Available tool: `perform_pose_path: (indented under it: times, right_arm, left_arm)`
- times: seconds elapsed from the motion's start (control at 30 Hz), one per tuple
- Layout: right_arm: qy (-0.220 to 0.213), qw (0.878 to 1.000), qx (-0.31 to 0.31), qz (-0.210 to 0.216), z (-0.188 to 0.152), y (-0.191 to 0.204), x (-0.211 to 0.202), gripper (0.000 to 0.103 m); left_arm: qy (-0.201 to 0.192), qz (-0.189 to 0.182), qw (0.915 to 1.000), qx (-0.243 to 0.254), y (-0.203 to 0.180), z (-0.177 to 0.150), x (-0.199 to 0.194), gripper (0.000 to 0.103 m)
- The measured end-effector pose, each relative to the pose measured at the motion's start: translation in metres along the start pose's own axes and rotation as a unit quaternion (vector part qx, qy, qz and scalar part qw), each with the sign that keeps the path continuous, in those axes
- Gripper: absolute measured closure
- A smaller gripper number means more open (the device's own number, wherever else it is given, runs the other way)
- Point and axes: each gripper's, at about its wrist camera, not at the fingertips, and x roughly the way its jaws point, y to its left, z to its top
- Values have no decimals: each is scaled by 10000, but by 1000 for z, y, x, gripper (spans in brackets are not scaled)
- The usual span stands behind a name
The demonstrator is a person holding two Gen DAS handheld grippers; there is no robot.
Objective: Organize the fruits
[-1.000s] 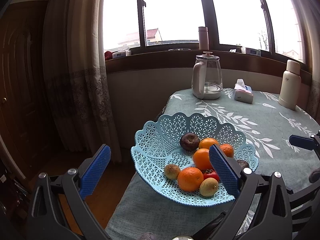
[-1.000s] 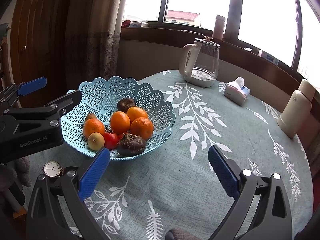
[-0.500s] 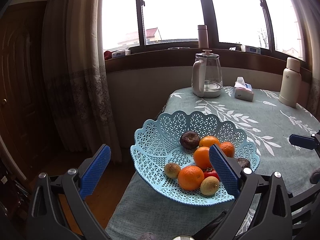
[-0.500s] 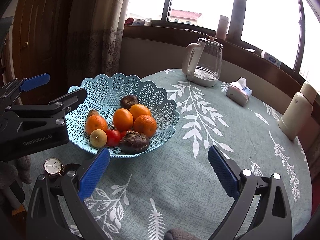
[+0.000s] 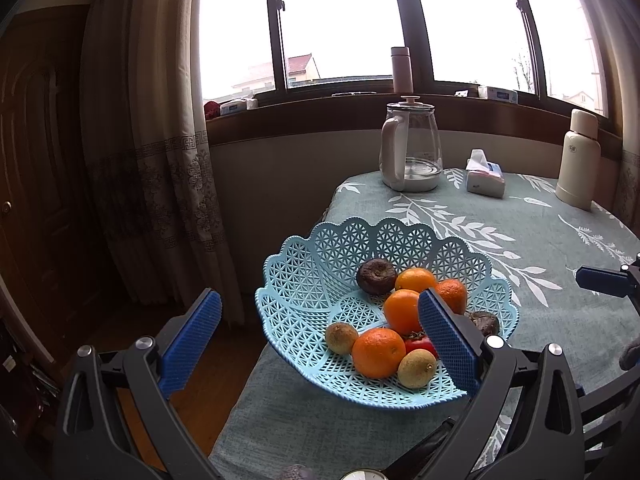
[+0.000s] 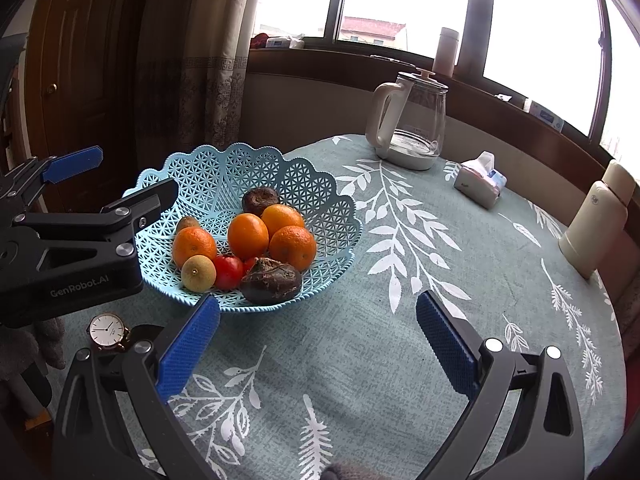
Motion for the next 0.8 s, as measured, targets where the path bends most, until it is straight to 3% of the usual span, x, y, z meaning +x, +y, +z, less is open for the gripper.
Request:
perform_pose_path:
  times: [0.37,0.8]
  right_arm:
    - [63,9995,113,276,-3,-3,3,5]
    - [83,9992,397,46,-4,-18,1,5]
  left_arm:
    - [5,-4,10000,5,-1,1,0,3]
    - [-8,-41,9998,173,-12,0,-5,3]
